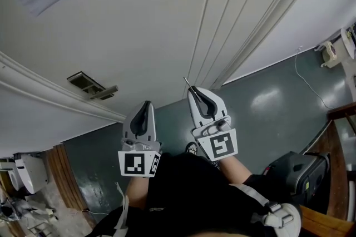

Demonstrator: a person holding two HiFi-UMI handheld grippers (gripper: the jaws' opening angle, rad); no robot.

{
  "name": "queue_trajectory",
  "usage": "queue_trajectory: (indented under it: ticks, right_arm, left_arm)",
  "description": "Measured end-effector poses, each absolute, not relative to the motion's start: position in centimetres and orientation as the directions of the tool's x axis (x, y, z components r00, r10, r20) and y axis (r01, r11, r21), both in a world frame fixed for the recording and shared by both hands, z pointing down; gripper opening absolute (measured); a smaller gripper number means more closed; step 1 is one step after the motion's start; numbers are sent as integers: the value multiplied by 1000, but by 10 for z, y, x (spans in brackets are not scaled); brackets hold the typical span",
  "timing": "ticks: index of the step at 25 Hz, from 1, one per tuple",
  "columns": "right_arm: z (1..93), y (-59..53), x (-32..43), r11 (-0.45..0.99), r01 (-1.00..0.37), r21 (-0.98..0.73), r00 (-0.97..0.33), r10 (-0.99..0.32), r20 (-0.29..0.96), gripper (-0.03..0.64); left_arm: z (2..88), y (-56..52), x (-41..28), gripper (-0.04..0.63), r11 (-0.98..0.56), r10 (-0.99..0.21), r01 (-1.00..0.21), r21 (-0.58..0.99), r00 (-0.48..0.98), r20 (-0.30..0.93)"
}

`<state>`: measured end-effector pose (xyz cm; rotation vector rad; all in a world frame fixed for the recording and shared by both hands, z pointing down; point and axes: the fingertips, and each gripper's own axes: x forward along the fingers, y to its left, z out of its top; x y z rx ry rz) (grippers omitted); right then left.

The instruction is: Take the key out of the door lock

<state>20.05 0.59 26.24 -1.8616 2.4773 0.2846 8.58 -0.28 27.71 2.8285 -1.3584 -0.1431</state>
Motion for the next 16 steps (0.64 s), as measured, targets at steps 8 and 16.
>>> queue_trajectory:
  ticks: [8,16]
  right_arm:
    - [263,6,201,272,-956,114,-286,-948,-137,31]
    - [267,6,210,260,-960,102,-271,-954,-127,31]
  left_arm:
    - [275,0,93,26,-633,-772,-774,13,630,-79]
    - [280,-2,95,26,-623,-781,-782,5,621,-63]
